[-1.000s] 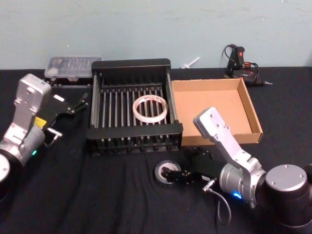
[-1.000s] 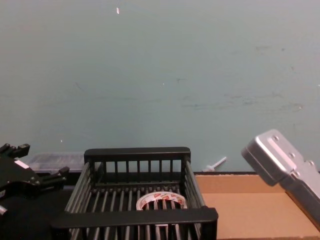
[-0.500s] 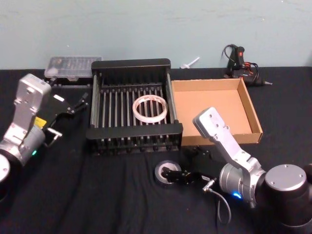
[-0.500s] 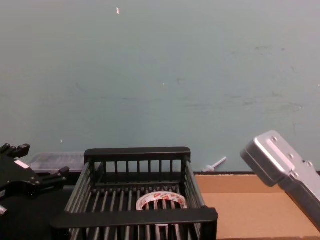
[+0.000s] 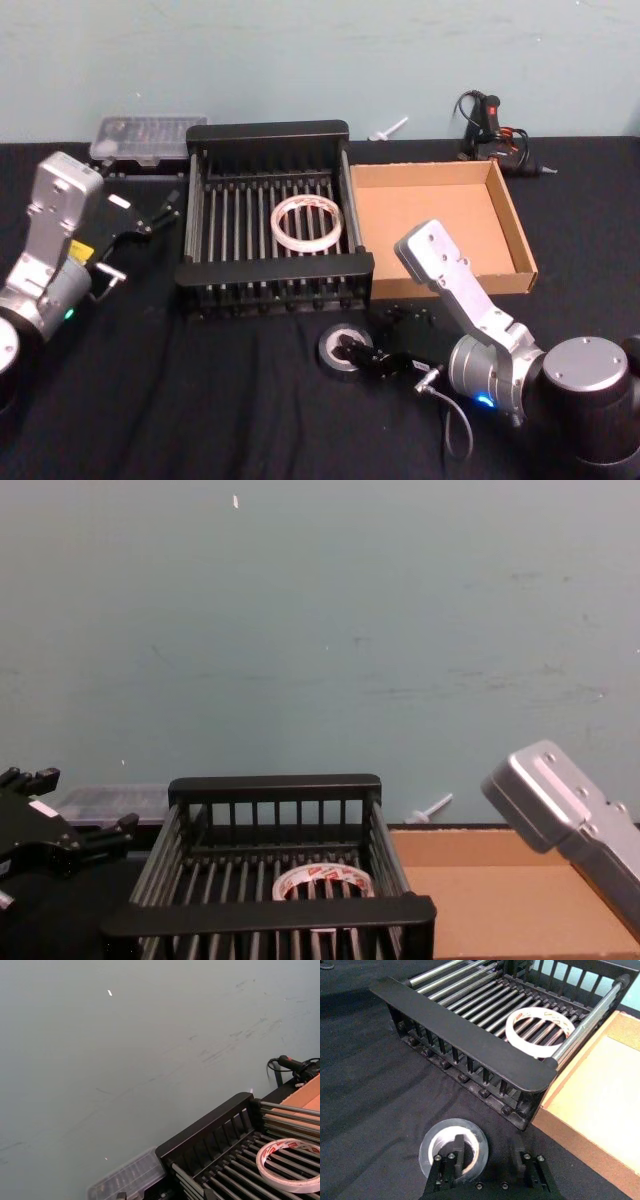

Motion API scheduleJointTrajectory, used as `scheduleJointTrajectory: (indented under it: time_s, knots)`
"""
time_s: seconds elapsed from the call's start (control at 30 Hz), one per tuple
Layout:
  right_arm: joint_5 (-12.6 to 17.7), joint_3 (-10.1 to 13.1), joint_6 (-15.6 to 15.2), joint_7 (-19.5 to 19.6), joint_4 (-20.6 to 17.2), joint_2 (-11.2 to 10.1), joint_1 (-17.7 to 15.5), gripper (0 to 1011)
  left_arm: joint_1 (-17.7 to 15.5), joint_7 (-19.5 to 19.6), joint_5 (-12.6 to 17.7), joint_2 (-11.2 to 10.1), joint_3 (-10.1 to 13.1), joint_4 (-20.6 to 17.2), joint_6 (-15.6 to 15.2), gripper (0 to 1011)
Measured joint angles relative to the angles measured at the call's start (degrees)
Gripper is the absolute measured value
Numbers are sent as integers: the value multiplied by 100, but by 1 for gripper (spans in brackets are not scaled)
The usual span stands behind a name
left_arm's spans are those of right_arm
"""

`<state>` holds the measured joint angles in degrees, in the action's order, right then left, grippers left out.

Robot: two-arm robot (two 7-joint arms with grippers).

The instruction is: Pick up the white tape and place it into the black box , Pick up the silver tape and place it into the brown box.

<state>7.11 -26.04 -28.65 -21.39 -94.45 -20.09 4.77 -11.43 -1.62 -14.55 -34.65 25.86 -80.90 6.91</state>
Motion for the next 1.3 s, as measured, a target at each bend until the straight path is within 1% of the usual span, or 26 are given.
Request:
scheduleJointTrajectory:
  time_s: [0.1,0.13,0.17,0.2,0.27,0.3,0.33,0.43,0.5,0.83,1.0,1.23,1.3]
  knots:
    - [0,0,0,0,0,0,0,548,0,0,0,0,0,0,0,1001]
    - [0,0,1,0,0,0,0,487,0,0,0,0,0,0,0,1002]
    - [-1,0,1,0,0,0,0,476,0,0,0,0,0,0,0,1001]
    - [-1,0,2,0,0,0,0,425,0,0,0,0,0,0,0,1001]
    - [-1,0,2,1,0,0,0,386,0,0,0,0,0,0,0,1001]
    - [-2,0,2,1,0,0,0,345,0,0,0,0,0,0,0,1001]
    - [-2,0,2,2,0,0,0,282,0,0,0,0,0,0,0,1001]
    - [-2,0,3,2,0,0,0,224,0,0,0,0,0,0,0,1001]
    - [-2,0,4,2,0,0,0,162,0,0,0,0,0,0,0,1002]
    - [5,12,25,-18,0,1,1,158,0,0,0,0,0,0,0,1001]
    - [72,89,164,-82,-47,-38,-29,158,0,0,0,0,0,0,0,1001]
    - [176,220,219,-128,-302,-235,-182,158,0,0,0,0,0,0,0,1001]
    - [214,280,219,-142,-420,-346,-269,158,0,0,0,0,0,0,0,1001]
